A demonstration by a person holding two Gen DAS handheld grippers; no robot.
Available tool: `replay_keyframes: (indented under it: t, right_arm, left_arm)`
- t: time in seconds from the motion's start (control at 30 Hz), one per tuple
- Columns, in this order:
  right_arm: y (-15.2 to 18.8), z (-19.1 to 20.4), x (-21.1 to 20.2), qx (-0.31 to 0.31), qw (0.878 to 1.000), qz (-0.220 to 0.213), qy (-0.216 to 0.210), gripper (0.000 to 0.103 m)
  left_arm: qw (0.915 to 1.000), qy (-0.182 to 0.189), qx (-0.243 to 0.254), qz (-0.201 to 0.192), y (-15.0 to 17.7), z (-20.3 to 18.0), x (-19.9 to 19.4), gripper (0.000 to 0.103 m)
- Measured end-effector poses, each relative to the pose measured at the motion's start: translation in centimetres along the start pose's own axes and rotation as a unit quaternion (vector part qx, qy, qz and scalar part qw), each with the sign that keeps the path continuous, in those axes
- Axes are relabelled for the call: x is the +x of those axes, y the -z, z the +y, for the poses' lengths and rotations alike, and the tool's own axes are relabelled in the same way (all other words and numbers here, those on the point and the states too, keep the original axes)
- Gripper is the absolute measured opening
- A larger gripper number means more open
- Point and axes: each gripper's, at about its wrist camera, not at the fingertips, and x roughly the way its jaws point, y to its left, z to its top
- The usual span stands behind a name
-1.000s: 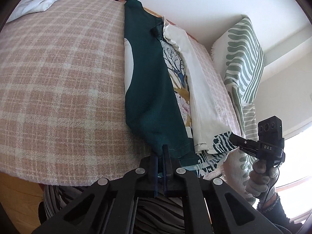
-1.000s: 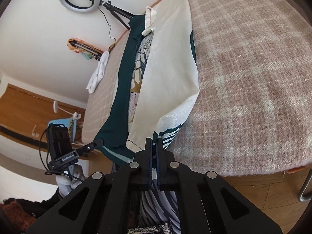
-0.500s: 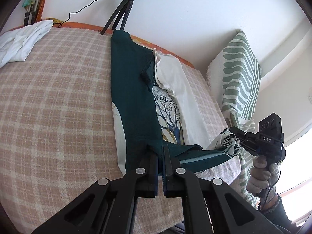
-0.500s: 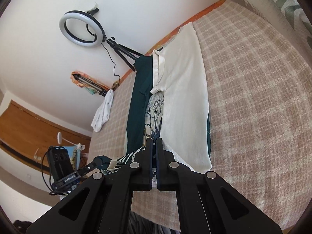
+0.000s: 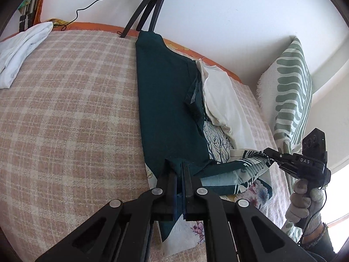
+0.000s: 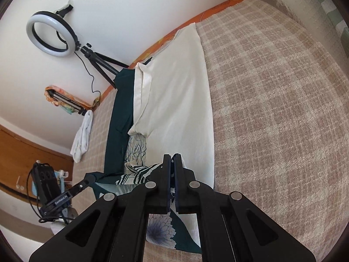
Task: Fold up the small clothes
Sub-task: 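Fold the hem up toward the collar with both tools, then open both, then lift both open tools away from the folded shirt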
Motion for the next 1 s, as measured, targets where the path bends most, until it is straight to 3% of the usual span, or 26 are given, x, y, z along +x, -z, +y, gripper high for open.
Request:
replay_keyframes:
  t: [0.2, 0.27, 0.3, 0.4, 0.5, 0.67, 0.83, 1.0]
  right_arm:
    - [-1.1, -0.3, 1.4, 0.000, 1.000, 0.007, 0.025, 0.001]
    - [-1.3, -0.3, 1.7, -0.004, 0.999, 0.012, 0.039, 0.002]
    - [-1.4, -0.3, 1.7, -0.005, 0.999, 0.012, 0.044, 0.003]
    - [-1.8, -0.2, 0.8, -0.012, 0.998, 0.004, 0.064, 0.005]
    - [-1.9, -0.1, -0.6, -0.025, 0.996, -0.007, 0.083, 0.020]
    - [-0.2, 1.6, -2.4, -0.084, 0.994, -0.004, 0.065, 0.020]
    - [0.9, 3.1, -0.8, -0.132, 0.986, 0.016, 0.096, 0.020]
    - [-0.6, 3.9, 0.9, -0.166, 0.977, 0.020, 0.129, 0.020]
  left_arm:
    - [0.9999, -0.014, 0.008, 0.002, -0.9, 0.1, 1.6, 0.004]
    - [0.9998, -0.014, 0.016, 0.000, -1.2, -0.1, 1.6, 0.037]
    - [0.9996, -0.016, 0.020, -0.009, -1.3, -0.2, 1.2, 0.039]
    - [0.9983, -0.023, 0.042, -0.033, -1.7, -0.4, -0.3, 0.042]
    - [0.9965, -0.023, 0.070, -0.039, -1.1, -0.8, -1.8, 0.040]
    - [0.9906, -0.036, 0.129, -0.025, 0.9, -1.8, -2.3, 0.039]
    - [0.9917, -0.041, 0.121, -0.016, 0.1, -1.5, -0.9, 0.039]
    - [0.9918, -0.047, 0.116, -0.029, -3.2, -1.1, -0.1, 0.042]
